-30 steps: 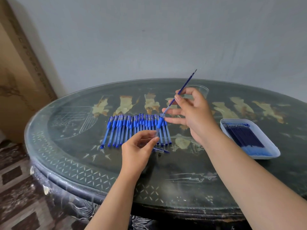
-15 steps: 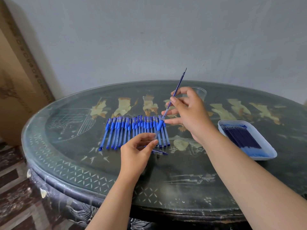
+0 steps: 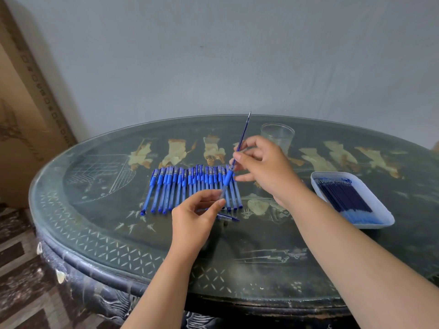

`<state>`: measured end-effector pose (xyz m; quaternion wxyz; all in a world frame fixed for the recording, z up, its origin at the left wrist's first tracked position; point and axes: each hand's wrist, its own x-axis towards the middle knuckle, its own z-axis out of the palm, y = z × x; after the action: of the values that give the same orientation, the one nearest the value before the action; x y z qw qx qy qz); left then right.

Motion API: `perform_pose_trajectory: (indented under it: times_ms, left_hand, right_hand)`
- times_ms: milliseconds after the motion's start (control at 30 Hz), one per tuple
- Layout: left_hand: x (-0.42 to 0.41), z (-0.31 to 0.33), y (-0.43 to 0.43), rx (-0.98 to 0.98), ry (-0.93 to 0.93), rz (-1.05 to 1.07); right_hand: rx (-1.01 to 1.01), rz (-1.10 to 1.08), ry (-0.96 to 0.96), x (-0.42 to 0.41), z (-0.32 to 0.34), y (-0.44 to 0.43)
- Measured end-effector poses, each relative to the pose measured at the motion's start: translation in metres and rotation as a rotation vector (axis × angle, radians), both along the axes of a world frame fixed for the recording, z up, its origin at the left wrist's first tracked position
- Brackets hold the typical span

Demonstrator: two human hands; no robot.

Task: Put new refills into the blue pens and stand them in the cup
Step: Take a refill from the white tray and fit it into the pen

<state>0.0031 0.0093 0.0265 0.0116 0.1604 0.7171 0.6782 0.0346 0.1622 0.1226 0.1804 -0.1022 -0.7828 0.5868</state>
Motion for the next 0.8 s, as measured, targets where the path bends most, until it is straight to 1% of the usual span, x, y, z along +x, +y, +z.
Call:
perform_pose_trajectory:
  times_ms: [167,300,533,600,700,800]
  left_hand:
    - [0.0,0.001,0.0,0.004,-0.001,0.003]
    - [0.0,0.001,0.0,0.014,-0.009,0.012]
    - [0.001,0.002,-0.001,0.036,-0.024,0.016]
    - [0.0,0.003,-0.001,0.041,-0.034,0.013]
    - [0.0,0.002,-0.002,0.044,-0.042,0.012]
    - [0.0,0.002,-0.002,0.046,-0.049,0.017]
  right_hand:
    - [-0.013,0.046,-0.095,0.002,-0.009,-0.003]
    - [0.042,0.064,-0.112,0.003,-0.011,-0.005]
    - [0.073,0.042,-0.139,0.011,-0.015,0.002]
    - [0.124,-0.024,-0.147,0.017,-0.017,0.014]
    - [0.208,-0.253,-0.12,0.029,-0.021,0.043]
    - [0.212,-0.437,-0.125,0.044,-0.03,0.077]
